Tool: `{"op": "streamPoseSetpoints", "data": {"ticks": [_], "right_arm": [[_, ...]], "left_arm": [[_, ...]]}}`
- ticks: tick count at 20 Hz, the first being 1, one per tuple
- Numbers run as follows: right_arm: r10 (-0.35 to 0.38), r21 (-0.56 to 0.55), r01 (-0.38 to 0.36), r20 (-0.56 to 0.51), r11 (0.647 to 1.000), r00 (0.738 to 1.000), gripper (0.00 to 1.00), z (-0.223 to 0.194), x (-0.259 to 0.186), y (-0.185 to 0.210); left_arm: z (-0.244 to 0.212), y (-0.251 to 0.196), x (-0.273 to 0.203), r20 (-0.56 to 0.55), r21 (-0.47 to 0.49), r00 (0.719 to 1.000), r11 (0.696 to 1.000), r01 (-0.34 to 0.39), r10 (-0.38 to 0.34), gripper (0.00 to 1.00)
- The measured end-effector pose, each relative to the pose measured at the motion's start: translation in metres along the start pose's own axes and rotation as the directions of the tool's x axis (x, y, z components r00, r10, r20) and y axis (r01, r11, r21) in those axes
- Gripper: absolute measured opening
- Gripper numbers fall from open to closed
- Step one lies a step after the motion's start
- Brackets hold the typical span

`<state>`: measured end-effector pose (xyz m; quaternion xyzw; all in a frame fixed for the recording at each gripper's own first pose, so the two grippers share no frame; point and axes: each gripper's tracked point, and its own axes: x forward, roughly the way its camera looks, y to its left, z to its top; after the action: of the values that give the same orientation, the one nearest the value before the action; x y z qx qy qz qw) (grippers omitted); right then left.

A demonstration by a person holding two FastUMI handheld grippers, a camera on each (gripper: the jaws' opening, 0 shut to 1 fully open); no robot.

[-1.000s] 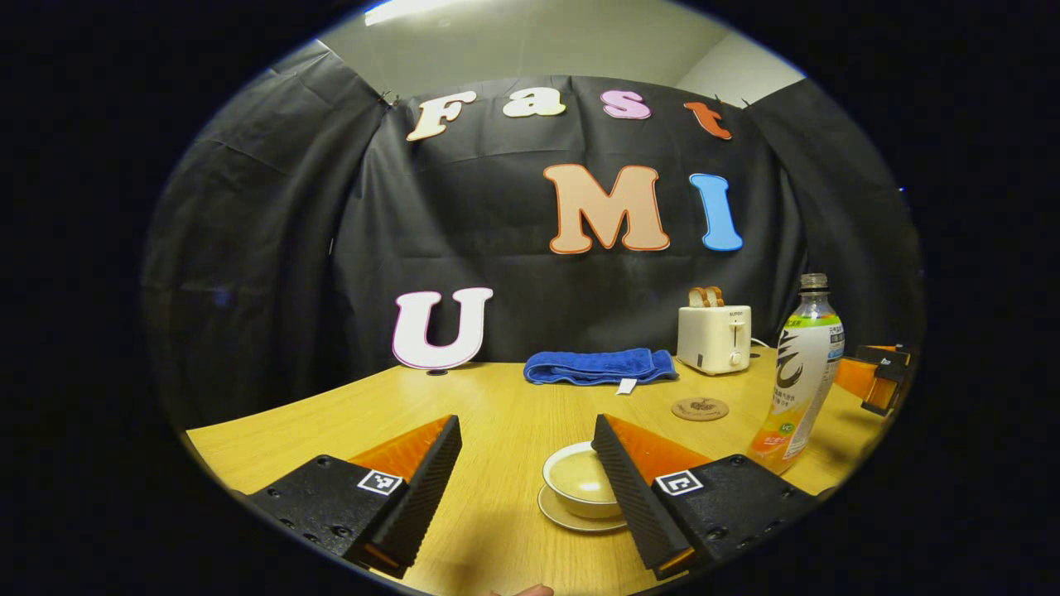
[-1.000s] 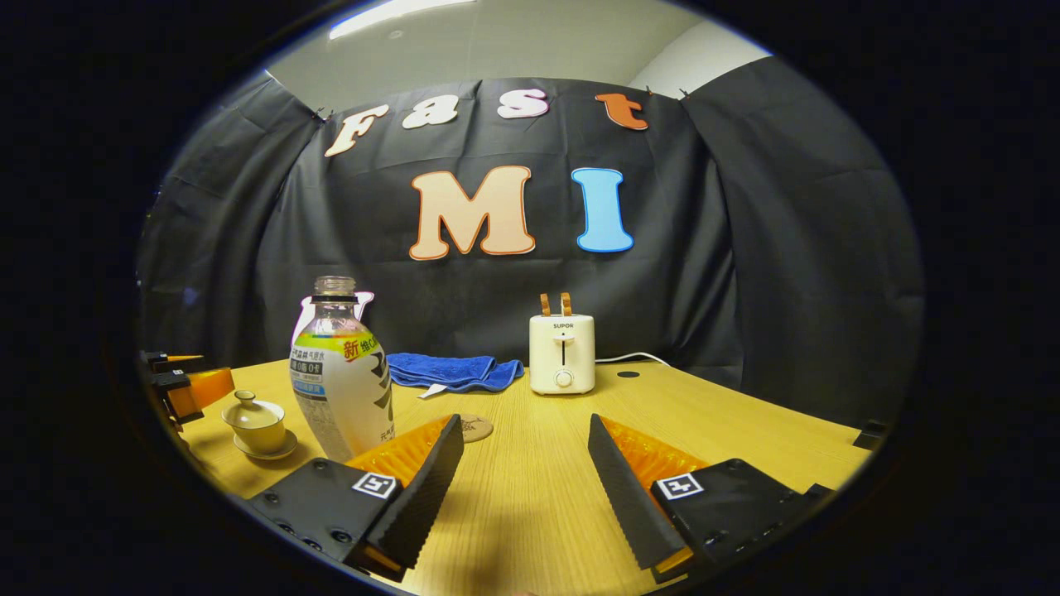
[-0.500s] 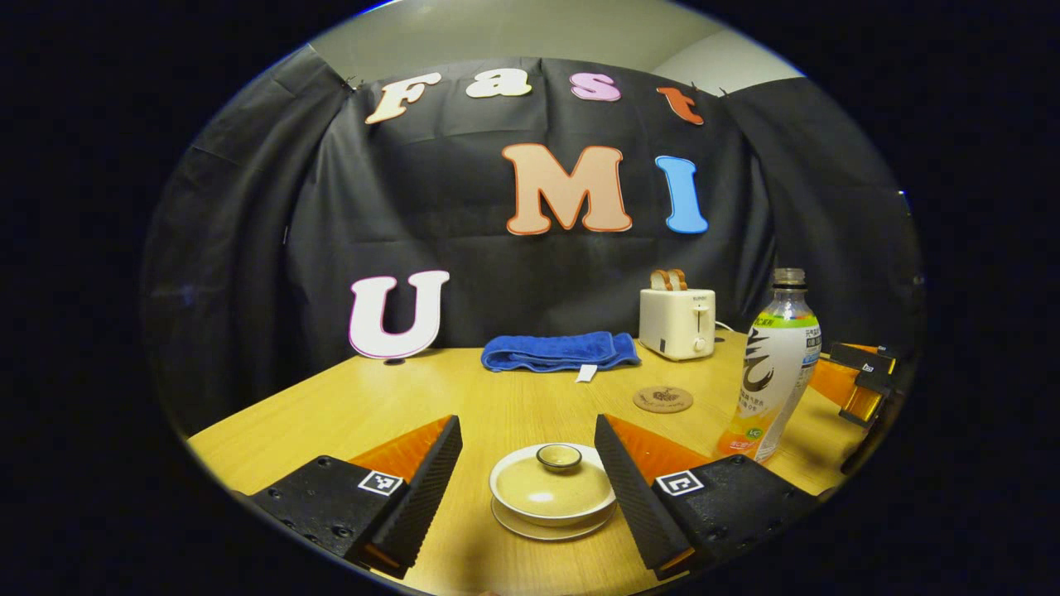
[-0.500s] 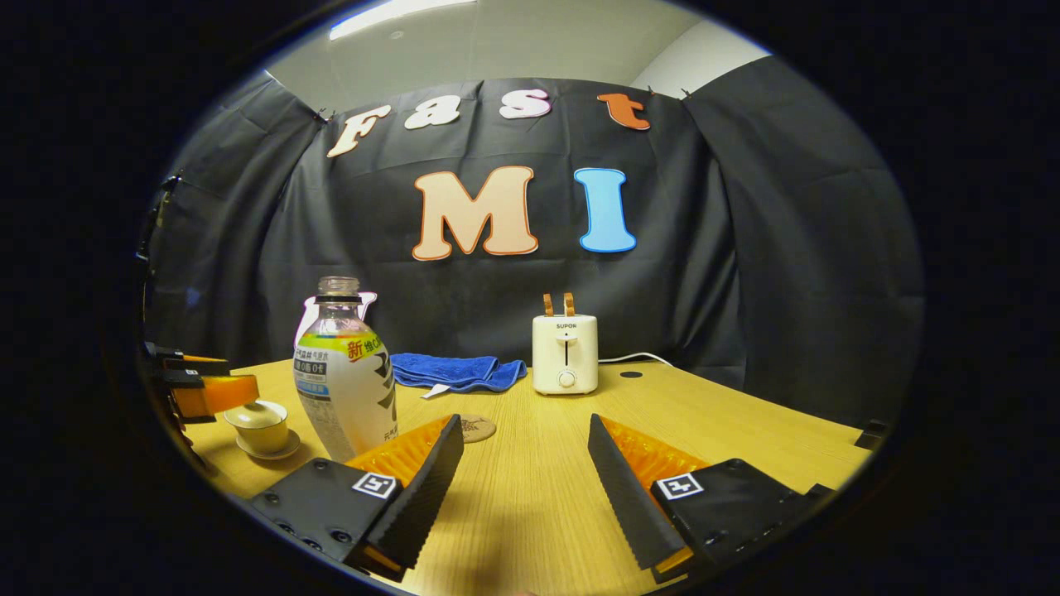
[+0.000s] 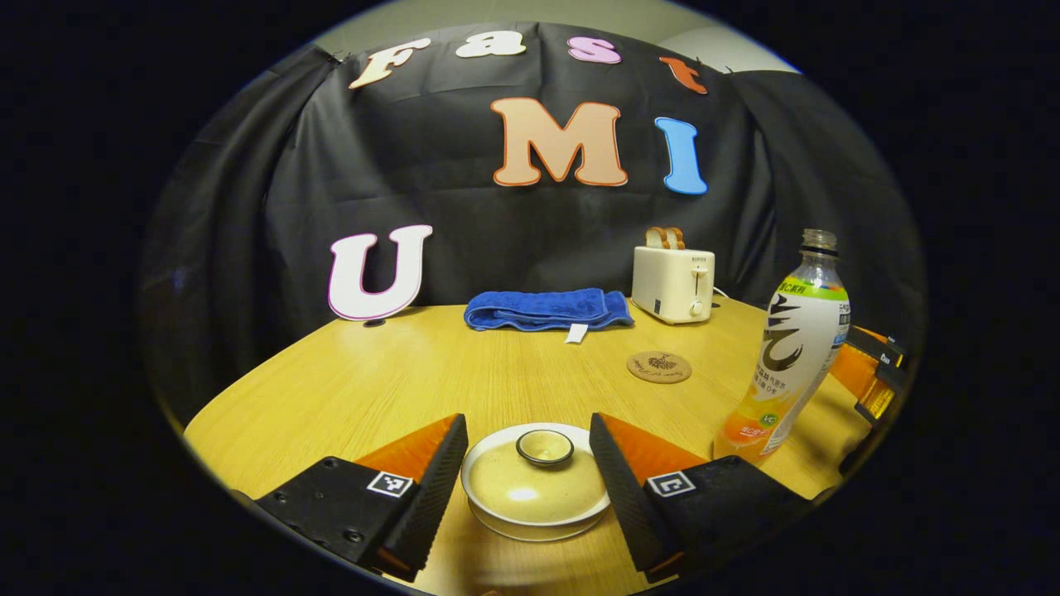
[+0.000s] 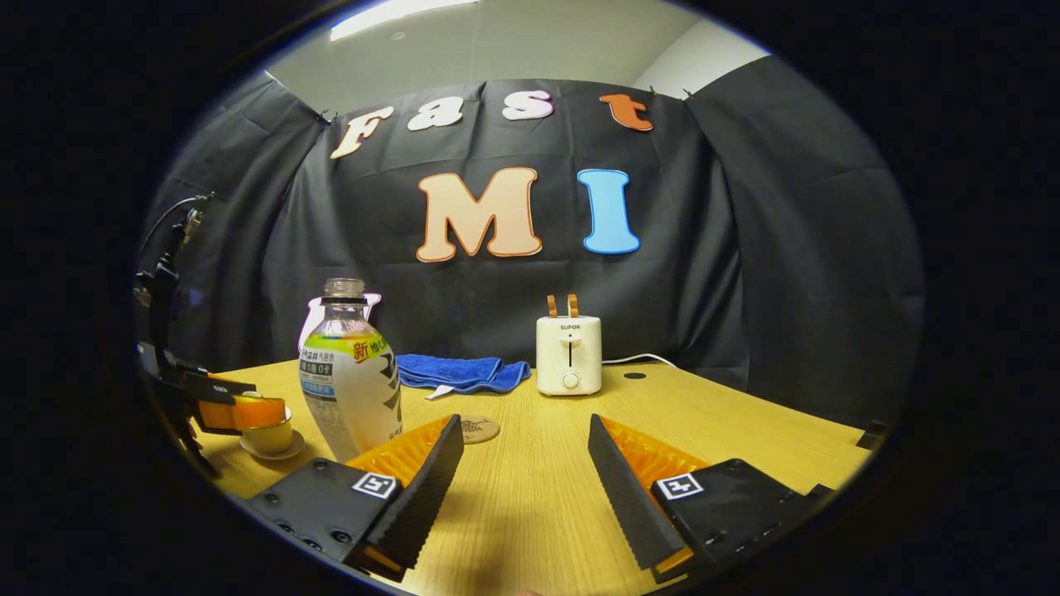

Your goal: Open the teacup lid with one hand, grasp the water bottle and pour water into the teacup with the other hand; after pouring, place the water bottle on the coaster and then close the teacup lid.

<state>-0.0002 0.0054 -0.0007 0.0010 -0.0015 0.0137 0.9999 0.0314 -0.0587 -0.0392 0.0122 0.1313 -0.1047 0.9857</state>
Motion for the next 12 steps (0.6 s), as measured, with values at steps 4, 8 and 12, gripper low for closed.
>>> {"op": "streamPoseSetpoints", "data": {"ticks": [4,8,12], "right_arm": [[0.005,0.0,-0.005,-0.004,1.0,1.0,0.95,-0.0012,0.0003,0.001],[0.021,0.0,-0.021,-0.008,1.0,1.0,0.96,-0.0015,-0.0004,0.0051],[0.035,0.001,-0.035,-0.008,0.999,0.999,0.94,-0.0015,-0.0002,0.0066]], "left_arm": [[0.0031,-0.0015,0.0015,0.001,0.019,1.0,1.0,0.004,-0.004,0.73],[0.0061,-0.0025,0.0017,0.007,0.023,1.0,1.0,0.005,-0.006,0.54],[0.0082,-0.0091,0.0027,0.014,0.031,1.0,0.999,0.028,-0.028,0.37]]}}
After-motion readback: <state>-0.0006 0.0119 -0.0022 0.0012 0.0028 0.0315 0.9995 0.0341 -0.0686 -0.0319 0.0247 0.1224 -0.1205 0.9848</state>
